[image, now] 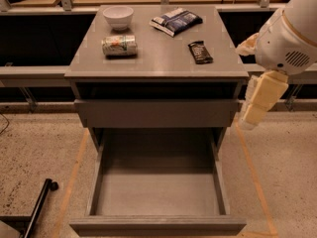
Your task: Place 7up can into middle drawer
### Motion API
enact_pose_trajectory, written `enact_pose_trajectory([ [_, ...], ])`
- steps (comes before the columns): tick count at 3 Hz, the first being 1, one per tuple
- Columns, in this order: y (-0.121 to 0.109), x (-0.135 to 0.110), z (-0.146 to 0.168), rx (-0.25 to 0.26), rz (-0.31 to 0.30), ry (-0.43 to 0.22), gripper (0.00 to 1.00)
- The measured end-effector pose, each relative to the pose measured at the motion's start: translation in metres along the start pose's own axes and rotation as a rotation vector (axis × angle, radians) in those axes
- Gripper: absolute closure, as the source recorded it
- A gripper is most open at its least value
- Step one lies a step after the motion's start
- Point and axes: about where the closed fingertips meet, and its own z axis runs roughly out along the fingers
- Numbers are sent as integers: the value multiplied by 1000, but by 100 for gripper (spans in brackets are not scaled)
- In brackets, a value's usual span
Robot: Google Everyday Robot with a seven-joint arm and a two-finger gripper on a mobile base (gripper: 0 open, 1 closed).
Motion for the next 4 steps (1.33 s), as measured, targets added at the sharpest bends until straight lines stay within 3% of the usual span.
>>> enact_pose_trajectory([
  [1,-11,-15,15,17,12,-59,0],
  [3,-76,-93,61,6,-55,-280,0],
  [4,-84,-98,65,3,-56,-299,0],
])
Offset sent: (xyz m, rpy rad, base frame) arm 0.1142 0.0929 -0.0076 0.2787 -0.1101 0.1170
